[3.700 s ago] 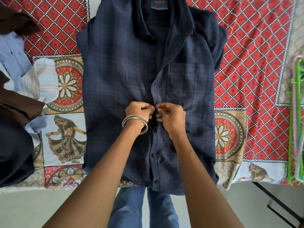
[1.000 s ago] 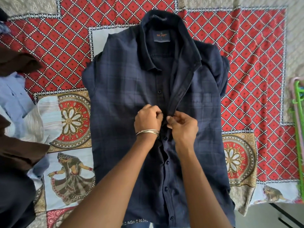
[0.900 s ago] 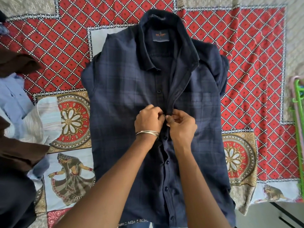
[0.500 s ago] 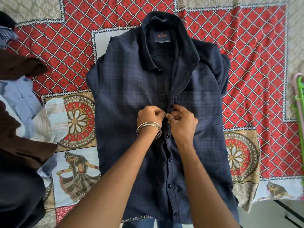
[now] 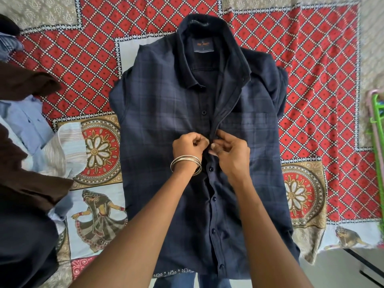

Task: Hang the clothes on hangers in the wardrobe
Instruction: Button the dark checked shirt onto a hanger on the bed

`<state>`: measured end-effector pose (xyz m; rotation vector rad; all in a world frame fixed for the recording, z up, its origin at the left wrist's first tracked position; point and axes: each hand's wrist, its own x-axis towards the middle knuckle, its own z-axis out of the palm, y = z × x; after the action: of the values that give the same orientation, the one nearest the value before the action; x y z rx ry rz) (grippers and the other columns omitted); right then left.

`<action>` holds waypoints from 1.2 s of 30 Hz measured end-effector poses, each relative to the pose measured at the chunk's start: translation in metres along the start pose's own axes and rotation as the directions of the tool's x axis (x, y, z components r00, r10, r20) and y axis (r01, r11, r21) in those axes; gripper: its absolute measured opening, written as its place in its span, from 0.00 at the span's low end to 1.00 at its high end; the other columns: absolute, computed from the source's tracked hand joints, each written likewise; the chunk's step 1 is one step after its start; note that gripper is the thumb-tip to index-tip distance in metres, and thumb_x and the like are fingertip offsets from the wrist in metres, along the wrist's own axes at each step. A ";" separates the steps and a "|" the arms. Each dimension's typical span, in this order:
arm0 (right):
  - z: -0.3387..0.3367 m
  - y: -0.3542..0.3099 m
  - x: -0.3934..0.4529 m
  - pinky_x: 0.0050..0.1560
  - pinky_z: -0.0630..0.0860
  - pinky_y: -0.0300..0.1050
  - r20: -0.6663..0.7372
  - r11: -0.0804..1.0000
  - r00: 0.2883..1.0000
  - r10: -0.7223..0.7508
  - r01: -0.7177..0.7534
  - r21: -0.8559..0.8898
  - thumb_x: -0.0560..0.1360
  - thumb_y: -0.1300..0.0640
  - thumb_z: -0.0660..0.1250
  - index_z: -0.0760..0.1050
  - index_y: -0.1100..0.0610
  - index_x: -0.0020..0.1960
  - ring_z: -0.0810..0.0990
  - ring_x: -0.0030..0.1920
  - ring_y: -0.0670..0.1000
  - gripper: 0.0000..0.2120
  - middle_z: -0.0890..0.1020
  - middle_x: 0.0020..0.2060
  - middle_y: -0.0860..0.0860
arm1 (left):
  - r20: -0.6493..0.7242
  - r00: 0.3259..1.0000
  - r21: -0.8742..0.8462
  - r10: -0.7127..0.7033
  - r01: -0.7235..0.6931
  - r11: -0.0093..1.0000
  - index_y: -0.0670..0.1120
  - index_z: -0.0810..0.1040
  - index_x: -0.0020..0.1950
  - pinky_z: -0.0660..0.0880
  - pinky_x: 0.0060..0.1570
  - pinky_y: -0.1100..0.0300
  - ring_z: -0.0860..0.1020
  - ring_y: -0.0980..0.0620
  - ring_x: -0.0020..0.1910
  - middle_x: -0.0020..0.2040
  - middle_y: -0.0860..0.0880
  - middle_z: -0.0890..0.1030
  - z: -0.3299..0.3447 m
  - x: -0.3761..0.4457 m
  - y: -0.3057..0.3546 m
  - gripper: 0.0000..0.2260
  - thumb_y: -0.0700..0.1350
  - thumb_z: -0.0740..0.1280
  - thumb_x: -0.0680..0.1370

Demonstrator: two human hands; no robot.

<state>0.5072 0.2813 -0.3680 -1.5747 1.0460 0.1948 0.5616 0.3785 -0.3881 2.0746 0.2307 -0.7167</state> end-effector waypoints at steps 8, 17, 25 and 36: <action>-0.010 -0.005 0.003 0.46 0.82 0.52 0.099 0.935 0.985 0.143 -0.167 0.312 0.68 0.73 0.72 0.78 0.63 0.45 0.85 0.42 0.57 0.09 0.83 0.38 0.61 | 0.068 0.996 0.064 -0.051 0.047 0.997 0.39 0.83 0.43 0.81 0.38 0.51 0.82 0.43 0.35 0.37 0.41 0.83 -0.002 0.002 0.010 0.05 0.40 0.70 0.75; 0.014 -0.013 -0.006 0.41 0.80 0.35 -0.087 0.992 0.994 -0.059 0.049 -0.114 0.70 0.70 0.71 0.82 0.55 0.42 0.82 0.36 0.46 0.10 0.83 0.33 0.50 | 0.134 0.971 0.087 -0.197 0.186 0.979 0.39 0.82 0.37 0.81 0.41 0.49 0.82 0.42 0.37 0.36 0.41 0.83 -0.009 0.010 0.018 0.17 0.53 0.72 0.72; 0.023 -0.007 -0.015 0.42 0.78 0.33 -0.195 0.996 0.980 0.023 -0.007 0.084 0.70 0.65 0.74 0.82 0.56 0.44 0.83 0.38 0.43 0.06 0.84 0.37 0.48 | 0.025 0.963 0.115 -0.268 0.264 0.958 0.37 0.80 0.38 0.76 0.38 0.56 0.81 0.40 0.41 0.39 0.39 0.82 -0.004 0.011 0.028 0.12 0.45 0.69 0.75; 0.024 -0.002 -0.022 0.35 0.75 0.33 -0.291 0.998 0.957 0.000 0.018 0.060 0.72 0.60 0.74 0.82 0.57 0.41 0.77 0.31 0.40 0.02 0.82 0.32 0.47 | 0.138 0.962 0.243 -0.235 0.197 0.950 0.40 0.81 0.48 0.70 0.39 0.59 0.76 0.48 0.39 0.42 0.45 0.79 -0.004 0.015 0.037 0.08 0.44 0.65 0.78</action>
<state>0.5053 0.3126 -0.3600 -1.5821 1.2601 -0.0790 0.5909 0.3588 -0.3692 2.2120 0.2979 -1.0883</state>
